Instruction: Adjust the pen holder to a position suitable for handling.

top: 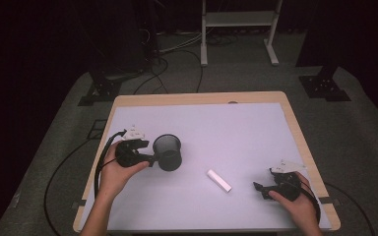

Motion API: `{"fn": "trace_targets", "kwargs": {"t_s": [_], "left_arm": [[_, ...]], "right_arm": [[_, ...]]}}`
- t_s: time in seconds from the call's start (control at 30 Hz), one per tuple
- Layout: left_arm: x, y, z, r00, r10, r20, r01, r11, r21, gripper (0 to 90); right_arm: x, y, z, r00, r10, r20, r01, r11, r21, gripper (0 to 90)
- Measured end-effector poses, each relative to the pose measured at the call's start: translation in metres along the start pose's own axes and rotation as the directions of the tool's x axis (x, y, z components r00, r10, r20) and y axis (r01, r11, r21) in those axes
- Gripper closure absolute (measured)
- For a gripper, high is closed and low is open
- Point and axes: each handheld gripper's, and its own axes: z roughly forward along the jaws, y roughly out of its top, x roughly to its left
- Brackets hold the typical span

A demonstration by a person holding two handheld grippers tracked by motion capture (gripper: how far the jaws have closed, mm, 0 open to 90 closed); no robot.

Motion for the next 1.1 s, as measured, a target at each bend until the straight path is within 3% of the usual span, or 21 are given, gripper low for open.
{"fn": "trace_targets", "kwargs": {"t_s": [0.7,1.1], "left_arm": [[0.01,0.028,0.024,0.9996,0.002,-0.029,0.0,0.998,0.063,41.9],[0.015,0.033,0.046,0.999,-0.007,-0.044,0.014,0.9881,0.153,50.0]], "right_arm": [[0.0,0.0,0.0,1.0,0.001,0.0,-0.001,1.0,0.0,14.1],[0.0,0.0,0.0,1.0,0.001,0.0,-0.001,1.0,0.0,14.1]]}}
